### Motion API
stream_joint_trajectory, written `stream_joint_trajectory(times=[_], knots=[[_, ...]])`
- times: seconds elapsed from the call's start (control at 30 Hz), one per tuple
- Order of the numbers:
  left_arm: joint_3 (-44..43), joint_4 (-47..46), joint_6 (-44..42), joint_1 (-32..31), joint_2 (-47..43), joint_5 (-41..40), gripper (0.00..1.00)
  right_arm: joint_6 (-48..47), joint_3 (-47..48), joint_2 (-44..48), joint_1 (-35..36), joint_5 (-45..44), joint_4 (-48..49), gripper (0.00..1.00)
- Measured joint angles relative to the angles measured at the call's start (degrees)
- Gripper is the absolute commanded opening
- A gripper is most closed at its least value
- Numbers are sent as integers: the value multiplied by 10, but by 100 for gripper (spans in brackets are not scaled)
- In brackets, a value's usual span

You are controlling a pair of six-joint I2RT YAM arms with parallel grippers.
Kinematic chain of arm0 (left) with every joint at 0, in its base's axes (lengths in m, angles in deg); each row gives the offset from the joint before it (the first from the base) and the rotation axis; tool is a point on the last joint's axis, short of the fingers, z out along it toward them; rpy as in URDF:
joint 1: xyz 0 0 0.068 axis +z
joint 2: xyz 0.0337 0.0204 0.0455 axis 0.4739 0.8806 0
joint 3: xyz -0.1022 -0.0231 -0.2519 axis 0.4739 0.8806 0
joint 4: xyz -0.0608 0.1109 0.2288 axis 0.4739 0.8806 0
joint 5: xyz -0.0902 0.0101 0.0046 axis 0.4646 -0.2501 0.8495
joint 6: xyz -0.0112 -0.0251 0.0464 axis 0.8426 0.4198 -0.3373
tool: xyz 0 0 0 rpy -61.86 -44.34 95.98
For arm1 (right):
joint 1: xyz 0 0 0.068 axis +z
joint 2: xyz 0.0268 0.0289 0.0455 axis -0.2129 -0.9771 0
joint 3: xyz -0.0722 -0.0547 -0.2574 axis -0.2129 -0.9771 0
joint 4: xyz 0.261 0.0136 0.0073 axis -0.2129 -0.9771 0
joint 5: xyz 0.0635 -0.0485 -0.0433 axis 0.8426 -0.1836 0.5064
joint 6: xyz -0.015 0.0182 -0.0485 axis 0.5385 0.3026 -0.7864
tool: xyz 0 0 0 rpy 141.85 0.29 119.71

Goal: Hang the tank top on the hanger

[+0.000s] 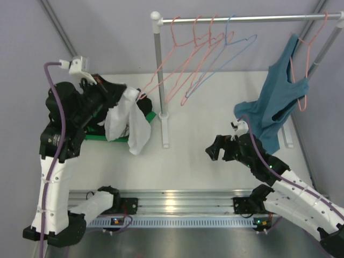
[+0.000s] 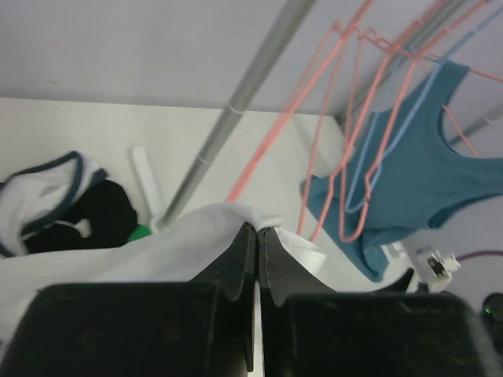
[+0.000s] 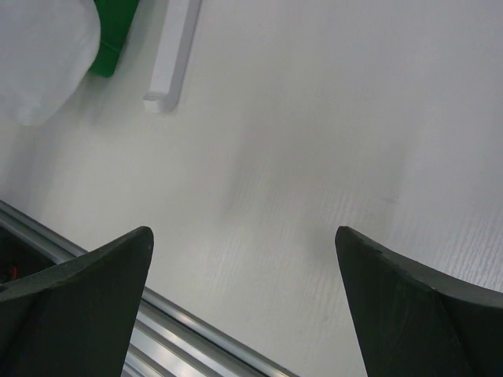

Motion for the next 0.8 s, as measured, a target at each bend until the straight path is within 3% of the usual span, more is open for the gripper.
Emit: stream_joint_trajectory(times=[0.27,0.4,0.43,0.47,0.53,0.67,0.8], knots=[[330,-106,74,-1,-139,182,1,-3,0,4,0,6,3,100],[421,-116,93,-2,-175,201,36,-2,0,4,0,6,3,100],[434,-114,97,-2,-179,195,44,-2,0,4,0,6,3,100],[444,-112,97,-2,-182,187,59,-2,-1,4,0,6,3,100],[452,-102,97,-2,-183,157,67,-2,-2,6,0,6,3,100],[450,-83,100,-2,-177,40,69,-2,-5,10,0,6,2,100],[428,-58,117,-2,-138,-137,67,-2,-5,10,0,6,2,100]])
